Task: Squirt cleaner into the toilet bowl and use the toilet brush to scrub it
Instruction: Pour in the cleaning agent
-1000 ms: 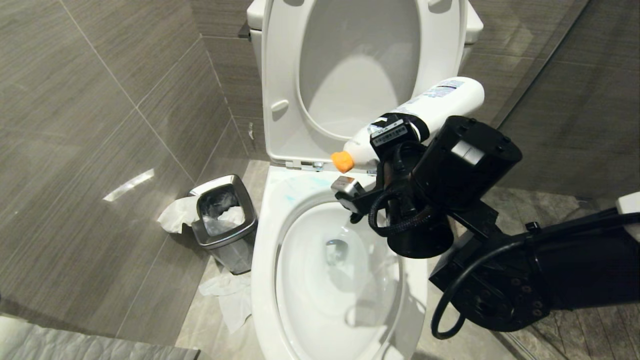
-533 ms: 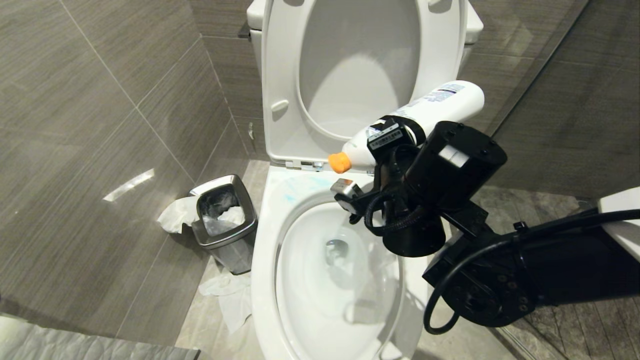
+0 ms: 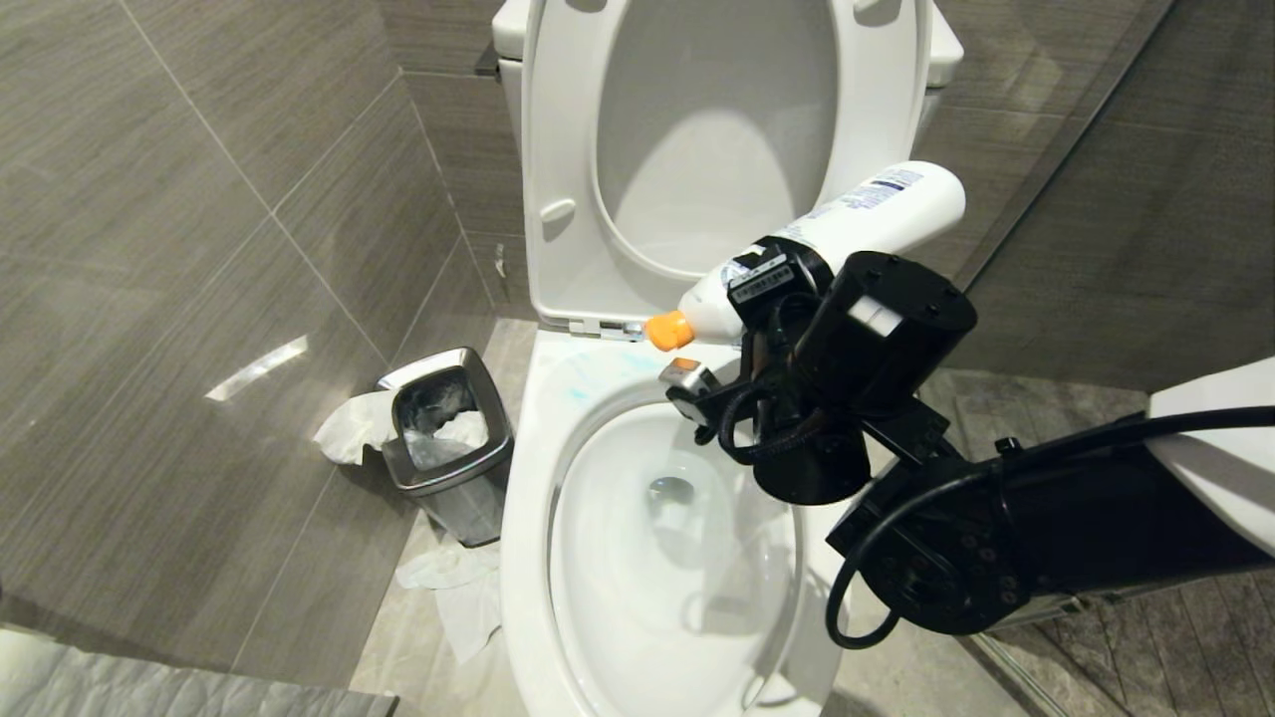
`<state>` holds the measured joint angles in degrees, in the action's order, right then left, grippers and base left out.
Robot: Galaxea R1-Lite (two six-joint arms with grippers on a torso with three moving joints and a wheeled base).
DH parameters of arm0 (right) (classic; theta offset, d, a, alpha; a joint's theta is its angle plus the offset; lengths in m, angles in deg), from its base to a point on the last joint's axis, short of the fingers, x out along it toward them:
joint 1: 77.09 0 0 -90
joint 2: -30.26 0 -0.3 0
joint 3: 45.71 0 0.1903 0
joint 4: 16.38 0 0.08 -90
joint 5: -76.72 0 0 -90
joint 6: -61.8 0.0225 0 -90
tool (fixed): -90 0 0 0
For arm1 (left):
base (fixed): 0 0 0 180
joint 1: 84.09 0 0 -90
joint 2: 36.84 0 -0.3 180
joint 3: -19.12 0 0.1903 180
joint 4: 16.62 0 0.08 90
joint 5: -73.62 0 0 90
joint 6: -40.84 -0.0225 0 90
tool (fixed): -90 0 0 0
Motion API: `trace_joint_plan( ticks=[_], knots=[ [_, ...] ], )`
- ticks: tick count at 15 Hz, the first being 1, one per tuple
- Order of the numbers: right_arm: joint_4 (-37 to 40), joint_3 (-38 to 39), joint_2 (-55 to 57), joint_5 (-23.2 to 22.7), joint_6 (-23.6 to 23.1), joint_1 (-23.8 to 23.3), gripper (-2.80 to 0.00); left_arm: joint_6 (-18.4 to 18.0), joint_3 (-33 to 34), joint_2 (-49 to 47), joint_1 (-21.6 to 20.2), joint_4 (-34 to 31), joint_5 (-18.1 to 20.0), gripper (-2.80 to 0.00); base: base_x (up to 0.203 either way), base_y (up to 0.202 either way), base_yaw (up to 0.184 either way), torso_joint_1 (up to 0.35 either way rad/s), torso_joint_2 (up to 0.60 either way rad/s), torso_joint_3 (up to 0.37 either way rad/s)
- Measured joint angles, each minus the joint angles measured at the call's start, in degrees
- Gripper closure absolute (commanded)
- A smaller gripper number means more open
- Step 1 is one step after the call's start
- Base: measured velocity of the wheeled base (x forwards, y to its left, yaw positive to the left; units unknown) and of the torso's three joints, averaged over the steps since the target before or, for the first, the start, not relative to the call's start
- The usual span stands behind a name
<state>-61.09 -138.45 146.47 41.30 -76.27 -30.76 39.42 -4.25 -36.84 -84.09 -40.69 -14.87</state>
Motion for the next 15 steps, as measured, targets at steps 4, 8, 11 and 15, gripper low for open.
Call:
trace_joint_plan(
  ticks=[4,8,11,15],
  knots=[
    [-0.01,-0.02,0.50,-0.44,0.13,-0.64,0.00,-0.01,0.00,0.00,0.00,0.00,-0.02,0.00,0.000,0.000,0.000,0.000,0.00,0.000],
    [-0.21,-0.27,1.01,-1.06,0.84,-1.67,0.00,0.01,0.00,0.00,0.00,0.01,-0.04,0.00,0.000,0.000,0.000,0.000,0.00,0.000],
    [-0.28,-0.09,1.15,-1.06,1.33,-1.93,0.00,0.00,0.00,0.00,0.00,0.02,-0.04,0.00,0.000,0.000,0.000,0.000,0.00,0.000],
    [-0.37,0.12,0.63,-1.06,4.42,-2.01,0.00,0.00,0.00,0.00,0.00,0.02,-0.04,0.00,0.000,0.000,0.000,0.000,0.00,0.000]
  ],
)
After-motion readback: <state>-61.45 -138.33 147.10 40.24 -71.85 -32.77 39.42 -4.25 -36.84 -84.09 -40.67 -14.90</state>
